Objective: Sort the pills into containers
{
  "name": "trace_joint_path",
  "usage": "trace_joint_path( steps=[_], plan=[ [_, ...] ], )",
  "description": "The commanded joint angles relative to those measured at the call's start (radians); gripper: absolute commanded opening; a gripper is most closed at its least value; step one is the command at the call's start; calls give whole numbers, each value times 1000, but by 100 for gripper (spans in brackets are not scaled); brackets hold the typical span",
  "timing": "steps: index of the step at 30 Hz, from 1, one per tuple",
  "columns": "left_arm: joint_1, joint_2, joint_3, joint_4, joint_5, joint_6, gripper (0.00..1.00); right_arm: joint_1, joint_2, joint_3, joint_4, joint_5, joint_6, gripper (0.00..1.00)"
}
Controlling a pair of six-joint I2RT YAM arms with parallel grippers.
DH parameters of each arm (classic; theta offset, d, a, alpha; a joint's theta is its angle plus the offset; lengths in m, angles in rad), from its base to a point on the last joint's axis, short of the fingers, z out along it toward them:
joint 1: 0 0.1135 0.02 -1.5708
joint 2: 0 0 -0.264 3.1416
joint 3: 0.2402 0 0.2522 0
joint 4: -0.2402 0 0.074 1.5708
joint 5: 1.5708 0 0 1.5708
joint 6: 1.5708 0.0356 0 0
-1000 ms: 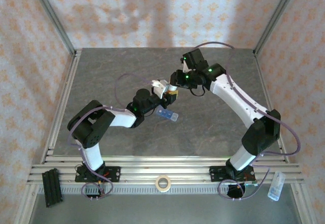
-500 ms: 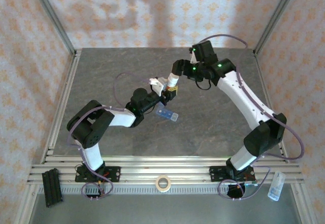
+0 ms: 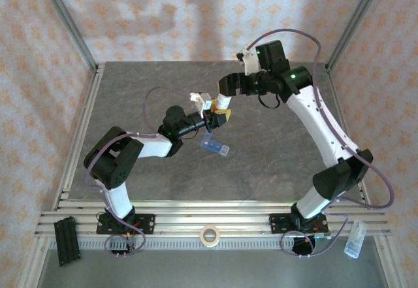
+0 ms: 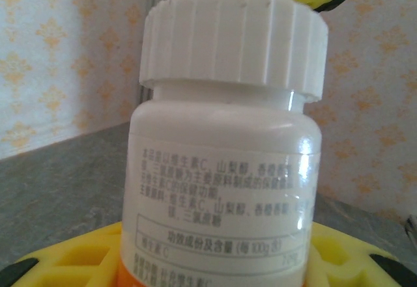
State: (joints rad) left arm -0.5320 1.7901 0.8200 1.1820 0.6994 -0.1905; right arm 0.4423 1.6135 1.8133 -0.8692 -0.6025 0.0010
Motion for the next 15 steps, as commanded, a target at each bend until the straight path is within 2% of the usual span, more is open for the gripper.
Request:
trace_joint_path(
  steps=[1, 15],
  plan=[
    [4, -23, 31, 53, 49, -32, 0, 8, 24, 22, -47, -35, -45, 84],
    [4, -23, 41, 49, 53, -39, 0, 21, 33, -33, -50, -39, -52, 71]
  ],
)
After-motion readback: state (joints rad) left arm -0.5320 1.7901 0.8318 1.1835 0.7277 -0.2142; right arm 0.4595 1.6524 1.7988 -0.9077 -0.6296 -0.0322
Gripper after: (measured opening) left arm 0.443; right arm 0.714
